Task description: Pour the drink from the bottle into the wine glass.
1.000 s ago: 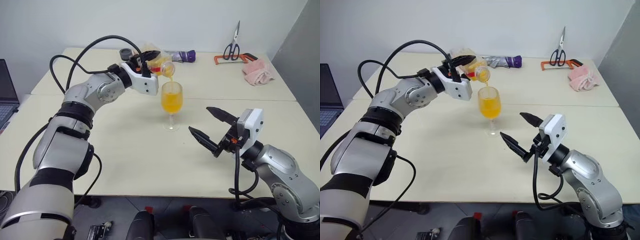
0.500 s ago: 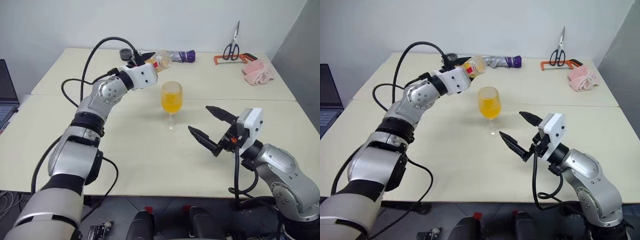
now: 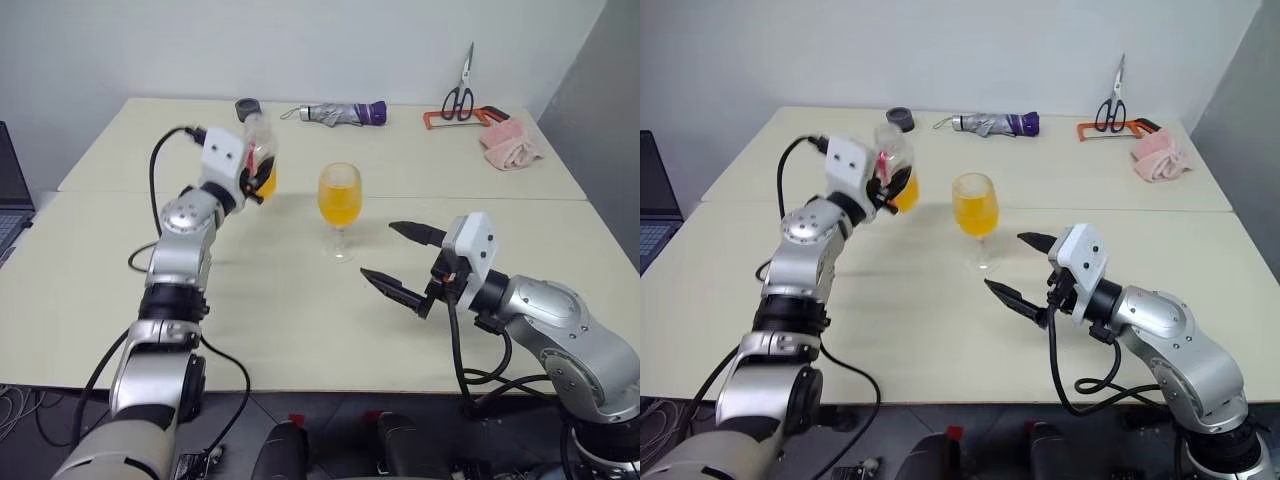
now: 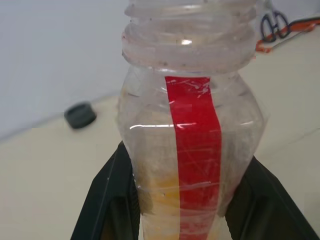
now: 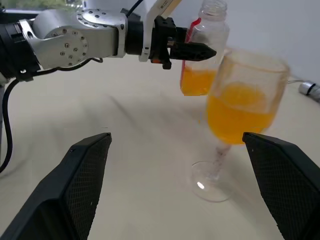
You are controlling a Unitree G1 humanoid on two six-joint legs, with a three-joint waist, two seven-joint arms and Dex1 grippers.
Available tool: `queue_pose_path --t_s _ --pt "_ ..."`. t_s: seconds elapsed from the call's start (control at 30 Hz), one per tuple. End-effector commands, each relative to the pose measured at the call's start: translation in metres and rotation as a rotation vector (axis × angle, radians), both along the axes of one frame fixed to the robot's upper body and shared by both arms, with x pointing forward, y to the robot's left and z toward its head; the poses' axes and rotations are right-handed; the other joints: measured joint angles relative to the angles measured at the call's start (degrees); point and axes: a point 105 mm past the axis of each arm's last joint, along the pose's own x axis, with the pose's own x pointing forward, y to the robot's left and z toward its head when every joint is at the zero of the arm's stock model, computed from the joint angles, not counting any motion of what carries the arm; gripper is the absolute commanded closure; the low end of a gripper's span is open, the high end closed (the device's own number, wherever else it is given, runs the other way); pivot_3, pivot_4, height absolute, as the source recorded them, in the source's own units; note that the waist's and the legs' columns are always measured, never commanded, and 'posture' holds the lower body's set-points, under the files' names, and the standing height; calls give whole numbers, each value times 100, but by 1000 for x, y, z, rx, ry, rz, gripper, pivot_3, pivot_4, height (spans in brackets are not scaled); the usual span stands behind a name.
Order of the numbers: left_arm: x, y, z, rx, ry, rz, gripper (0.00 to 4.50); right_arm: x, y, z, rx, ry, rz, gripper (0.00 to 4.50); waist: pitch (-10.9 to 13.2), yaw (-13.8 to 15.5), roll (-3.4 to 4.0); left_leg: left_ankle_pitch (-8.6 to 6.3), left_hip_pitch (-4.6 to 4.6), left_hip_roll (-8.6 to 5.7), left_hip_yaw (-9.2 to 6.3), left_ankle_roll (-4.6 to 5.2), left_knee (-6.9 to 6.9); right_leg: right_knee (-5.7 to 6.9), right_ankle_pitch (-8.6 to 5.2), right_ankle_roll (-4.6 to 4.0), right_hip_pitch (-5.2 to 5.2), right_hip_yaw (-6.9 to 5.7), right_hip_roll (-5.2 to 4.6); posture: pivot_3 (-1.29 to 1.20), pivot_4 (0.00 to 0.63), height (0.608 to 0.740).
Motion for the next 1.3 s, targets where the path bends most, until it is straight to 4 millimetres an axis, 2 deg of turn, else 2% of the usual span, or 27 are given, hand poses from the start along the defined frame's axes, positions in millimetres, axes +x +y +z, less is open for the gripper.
queue_pose_path --t_s 0.03,0.1,0.37,0.5,0.77,0.8,1.0,1.03,1.2,1.3 --pt "-12 9 25 -77 -61 39 2794 -5 7 -1 -30 11 57 0 0 19 -1 0 0 -2 0 0 1 1 0 0 1 1 -2 0 150 740" --pt "-15 15 18 -141 -25 68 2794 -3 9 -4 -46 20 65 0 -1 37 -2 0 1 -4 -2 0 6 1 1 1 5 -1 -4 0 150 740" --pt "-22 35 -2 -206 50 150 2794 2 19 -11 -86 36 91 0 -2 27 -4 0 3 -4 0 0 8 1 2 4 7 0 -5 0 150 740" --pt "-23 39 -12 -202 71 159 2794 10 24 -2 -43 18 63 0 -2 18 -4 0 4 -2 0 0 8 2 3 4 7 0 -3 0 150 740" --pt "-24 43 -26 -167 82 163 2794 10 32 16 24 -22 74 0 -2 20 -4 0 4 -4 1 0 7 1 3 4 6 2 -6 0 150 740" --pt "-24 43 -26 -165 80 161 2078 10 32 17 26 -23 73 0 -2 20 -4 0 4 -4 1 0 7 1 3 3 6 1 -6 0 150 740" --pt "-26 43 -28 -172 56 132 238 10 32 19 24 -24 73 0 -2 20 -4 0 4 -4 2 0 6 0 3 3 6 2 -6 0 150 740" --pt "-26 42 -28 -165 52 128 52 10 32 19 24 -24 74 0 -2 20 -4 0 3 -3 1 1 5 -1 3 3 6 1 -6 0 150 740" --pt "-35 37 -31 -119 18 97 52 7 28 15 16 -15 75 0 -2 18 -4 -1 4 -3 1 1 3 -1 3 4 6 4 -6 0 150 740" --pt "-45 37 -34 -103 -4 88 52 7 15 9 7 -43 35 0 -3 21 -4 -1 3 -3 1 1 0 -6 3 3 6 2 -7 0 150 740"
